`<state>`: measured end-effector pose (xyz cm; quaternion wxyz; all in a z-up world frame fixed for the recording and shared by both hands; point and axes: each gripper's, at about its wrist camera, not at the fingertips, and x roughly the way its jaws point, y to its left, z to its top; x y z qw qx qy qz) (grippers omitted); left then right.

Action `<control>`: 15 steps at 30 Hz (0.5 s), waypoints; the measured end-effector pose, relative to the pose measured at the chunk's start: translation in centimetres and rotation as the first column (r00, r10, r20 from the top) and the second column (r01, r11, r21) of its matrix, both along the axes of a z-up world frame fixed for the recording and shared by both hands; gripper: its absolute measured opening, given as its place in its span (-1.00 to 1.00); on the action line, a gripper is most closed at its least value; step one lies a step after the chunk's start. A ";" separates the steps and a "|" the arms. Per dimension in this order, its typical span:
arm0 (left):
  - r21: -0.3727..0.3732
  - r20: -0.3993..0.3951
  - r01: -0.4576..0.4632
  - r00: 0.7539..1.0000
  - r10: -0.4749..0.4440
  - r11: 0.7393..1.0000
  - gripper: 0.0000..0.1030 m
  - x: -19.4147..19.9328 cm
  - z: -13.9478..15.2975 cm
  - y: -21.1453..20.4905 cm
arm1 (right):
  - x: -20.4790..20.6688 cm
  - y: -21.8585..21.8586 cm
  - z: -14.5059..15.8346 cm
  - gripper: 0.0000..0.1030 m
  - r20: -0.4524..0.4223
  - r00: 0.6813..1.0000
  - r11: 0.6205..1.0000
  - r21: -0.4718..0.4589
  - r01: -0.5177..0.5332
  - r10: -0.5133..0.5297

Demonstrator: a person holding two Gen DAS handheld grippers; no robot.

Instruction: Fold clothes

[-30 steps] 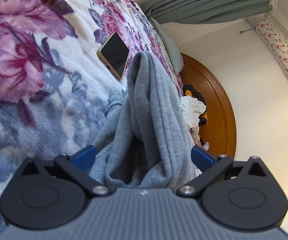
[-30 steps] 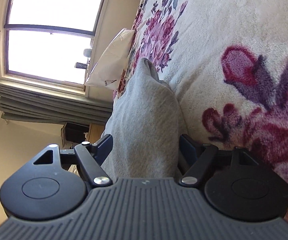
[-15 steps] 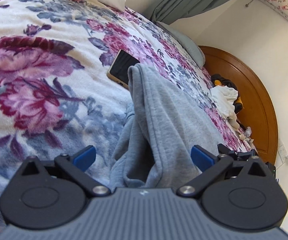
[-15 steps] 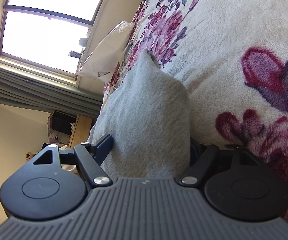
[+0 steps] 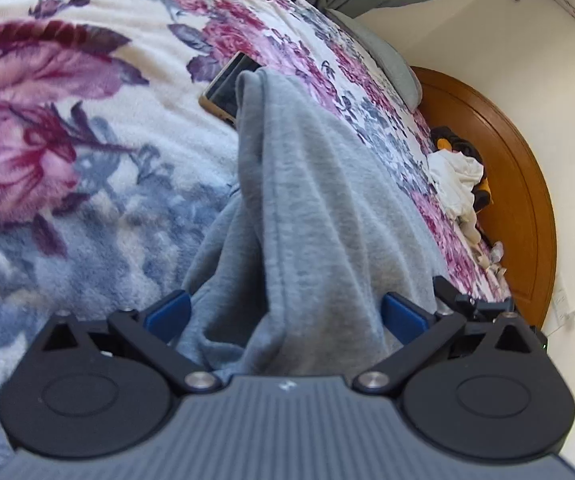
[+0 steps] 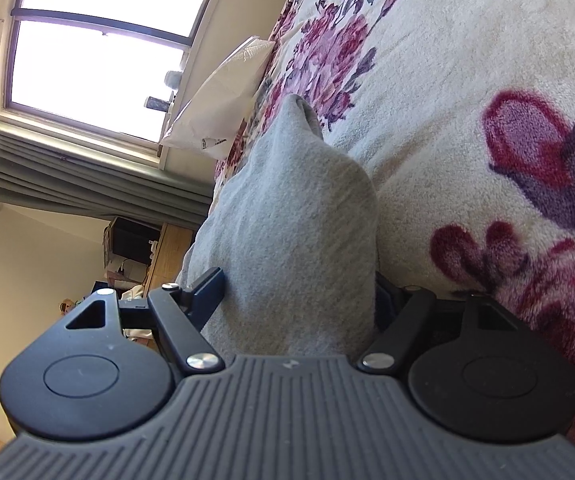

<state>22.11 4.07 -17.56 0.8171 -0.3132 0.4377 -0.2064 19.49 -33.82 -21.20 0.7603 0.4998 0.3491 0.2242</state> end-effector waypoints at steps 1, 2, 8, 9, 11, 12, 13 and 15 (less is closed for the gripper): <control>-0.048 -0.014 -0.001 1.000 0.001 0.999 0.99 0.2 -0.3 0.3 | 0.0 0.0 0.0 0.36 -0.001 1.000 1.000 0.001 0.001 -0.001; -0.101 -0.030 -0.002 1.000 -0.001 0.995 0.95 0.4 -0.5 0.6 | 0.0 -0.1 -0.1 0.28 -0.003 1.000 1.000 0.001 0.002 -0.002; -0.149 -0.045 0.017 0.999 -0.024 0.989 0.14 0.0 0.5 0.5 | -0.9 0.6 0.7 -0.34 0.017 1.000 1.000 -0.026 0.018 -0.018; -0.151 -0.043 0.014 0.999 -0.020 0.988 0.08 -0.3 0.8 0.5 | -1.1 0.6 1.2 -0.37 0.027 1.000 1.000 -0.025 0.016 -0.015; -0.168 -0.041 -0.001 0.999 -0.006 0.986 0.02 -0.7 1.4 0.8 | -1.6 0.8 2.0 -0.40 0.047 0.999 1.000 -0.024 0.012 -0.011; -0.179 -0.041 -0.007 0.999 -0.001 0.984 0.00 -1.0 1.8 0.9 | -1.8 0.8 2.4 -0.41 0.059 0.998 1.000 0.000 0.006 -0.006; -0.190 -0.043 -0.013 0.999 0.005 0.982 0.00 -1.2 2.2 1.0 | -2.0 0.9 2.8 -0.41 0.067 0.998 1.000 0.012 0.000 -0.001; -0.207 -0.055 -0.019 0.998 0.008 0.978 0.00 -1.7 2.8 1.2 | -2.4 1.1 3.9 -0.42 0.083 0.996 0.999 0.030 -0.013 0.011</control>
